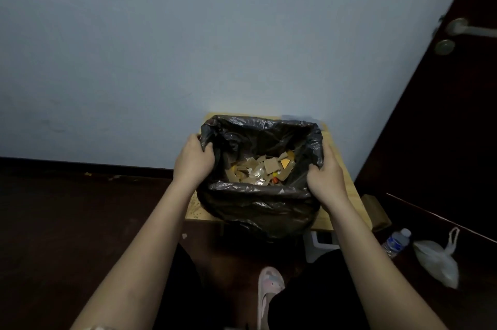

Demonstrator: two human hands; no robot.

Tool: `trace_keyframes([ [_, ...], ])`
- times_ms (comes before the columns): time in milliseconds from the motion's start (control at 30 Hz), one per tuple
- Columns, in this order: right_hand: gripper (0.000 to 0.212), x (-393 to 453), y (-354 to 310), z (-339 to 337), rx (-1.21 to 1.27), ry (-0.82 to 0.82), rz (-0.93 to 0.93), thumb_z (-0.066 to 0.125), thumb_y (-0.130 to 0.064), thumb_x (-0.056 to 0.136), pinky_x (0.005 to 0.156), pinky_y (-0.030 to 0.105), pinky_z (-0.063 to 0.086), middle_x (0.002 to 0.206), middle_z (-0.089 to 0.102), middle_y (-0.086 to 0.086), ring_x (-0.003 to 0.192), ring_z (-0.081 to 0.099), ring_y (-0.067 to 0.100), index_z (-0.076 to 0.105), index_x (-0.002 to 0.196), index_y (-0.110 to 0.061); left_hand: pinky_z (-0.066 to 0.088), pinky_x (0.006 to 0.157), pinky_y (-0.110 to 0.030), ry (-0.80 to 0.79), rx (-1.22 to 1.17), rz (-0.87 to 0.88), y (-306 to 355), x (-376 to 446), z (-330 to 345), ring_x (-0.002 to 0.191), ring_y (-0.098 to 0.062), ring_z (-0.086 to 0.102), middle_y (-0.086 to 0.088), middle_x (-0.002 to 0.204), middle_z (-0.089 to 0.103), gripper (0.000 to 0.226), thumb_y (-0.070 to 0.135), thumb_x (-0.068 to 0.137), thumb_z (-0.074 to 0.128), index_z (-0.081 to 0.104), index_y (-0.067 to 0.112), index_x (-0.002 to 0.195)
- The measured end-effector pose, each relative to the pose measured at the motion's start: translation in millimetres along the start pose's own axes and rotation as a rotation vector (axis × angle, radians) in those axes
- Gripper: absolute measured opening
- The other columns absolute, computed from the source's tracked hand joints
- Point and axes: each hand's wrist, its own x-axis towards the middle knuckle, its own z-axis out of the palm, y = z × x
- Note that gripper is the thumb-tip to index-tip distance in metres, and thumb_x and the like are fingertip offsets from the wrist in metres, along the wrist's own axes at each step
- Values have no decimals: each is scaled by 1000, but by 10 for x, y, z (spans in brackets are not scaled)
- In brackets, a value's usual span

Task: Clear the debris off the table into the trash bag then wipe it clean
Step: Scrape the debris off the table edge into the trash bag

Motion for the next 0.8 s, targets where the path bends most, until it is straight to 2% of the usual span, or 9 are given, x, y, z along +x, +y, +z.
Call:
trace_keyframes([
  [133,65,-90,104,-76,-56,-29,38,46,-6,91,94,36,48,137,51,-1,114,52,20,29,149,-29,41,75,-36,-19,92,-12,-14,-71,62,104,-33,55,-11,115,57,27,29,98,44,47,11,118],
  [200,63,-126,130,-91,-112,-33,48,48,-10,89,93,41,49,132,54,-2,107,53,19,31,146,-31,43,79,-38,-47,128,1,-19,-106,99,106,-33,55,-11,118,56,31,28,98,43,45,11,124],
  [333,64,-164,175,-93,-310,-89,91,49,-22,91,95,49,47,132,55,5,109,56,29,22,149,-26,42,75,-38,-75,185,31,-77,-181,150,99,-33,55,-11,112,56,29,25,96,43,47,10,120],
  [400,64,-187,220,-79,-352,-104,116,49,-26,91,93,49,48,112,61,3,93,59,26,21,149,-23,41,71,-37,-98,209,29,-143,-213,165,95,-32,56,-10,106,57,27,25,94,43,48,10,117],
  [467,63,-211,300,-51,-358,-116,141,49,-28,92,82,43,52,88,57,-6,74,56,17,23,149,-21,38,65,-35,-113,198,15,-247,-252,195,83,-28,54,-4,93,56,19,24,92,45,49,14,107],
  [533,63,-253,358,-29,-343,-127,166,50,-27,93,74,42,54,85,58,-4,75,60,18,21,149,-21,36,61,-35,-123,187,-6,-332,-299,201,74,-23,52,0,83,53,14,25,89,46,47,17,101],
  [600,62,-284,421,-2,-330,-135,178,51,-26,94,71,41,55,81,56,-5,75,61,18,22,148,-19,38,61,-35,-134,204,-30,-398,-345,226,71,-22,51,1,81,53,15,26,88,47,45,19,102],
  [800,55,-412,589,90,-323,-164,234,51,-25,95,63,39,53,76,58,4,70,62,23,24,142,-18,38,66,-36,-126,238,-78,-573,-504,289,77,-31,52,-1,81,54,22,29,88,49,39,17,102],
])
